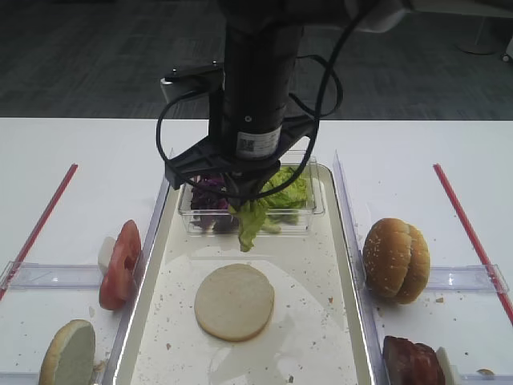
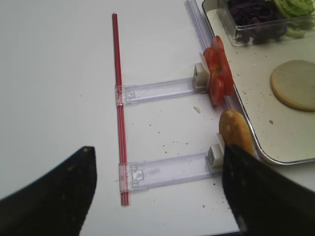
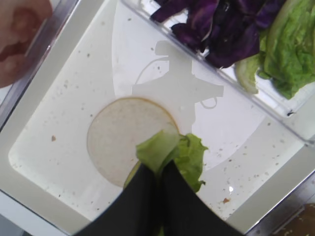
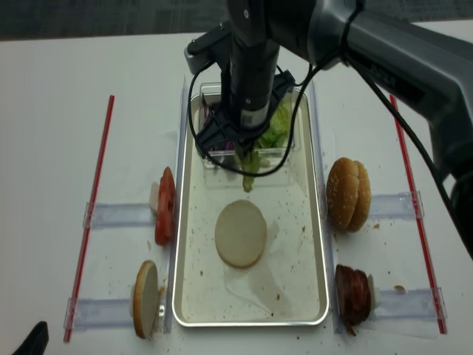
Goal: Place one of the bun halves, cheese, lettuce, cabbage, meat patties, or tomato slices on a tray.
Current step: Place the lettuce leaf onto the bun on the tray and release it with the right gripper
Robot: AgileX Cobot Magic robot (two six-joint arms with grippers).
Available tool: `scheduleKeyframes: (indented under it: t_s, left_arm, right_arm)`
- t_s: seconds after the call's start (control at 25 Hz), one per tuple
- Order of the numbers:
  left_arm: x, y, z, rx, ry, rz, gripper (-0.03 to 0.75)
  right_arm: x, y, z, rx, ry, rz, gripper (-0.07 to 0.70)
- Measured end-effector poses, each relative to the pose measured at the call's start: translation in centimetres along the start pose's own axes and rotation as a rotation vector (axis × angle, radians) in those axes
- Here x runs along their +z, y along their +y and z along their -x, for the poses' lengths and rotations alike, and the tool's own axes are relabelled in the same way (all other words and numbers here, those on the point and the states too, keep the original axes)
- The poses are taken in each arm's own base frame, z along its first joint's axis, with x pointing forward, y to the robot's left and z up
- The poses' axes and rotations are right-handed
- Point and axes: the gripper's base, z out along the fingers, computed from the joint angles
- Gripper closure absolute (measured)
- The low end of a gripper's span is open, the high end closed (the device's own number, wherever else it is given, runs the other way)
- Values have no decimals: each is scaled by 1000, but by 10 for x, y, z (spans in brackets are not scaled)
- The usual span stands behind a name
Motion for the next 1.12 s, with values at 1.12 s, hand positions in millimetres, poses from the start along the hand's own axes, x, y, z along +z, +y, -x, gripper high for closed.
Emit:
scheduleKeyframes:
  t_s: [1.12]
  left_arm:
    - [0, 0, 0, 1, 0, 1, 224]
  right_arm:
    - [12, 51, -41, -129, 98, 11, 579]
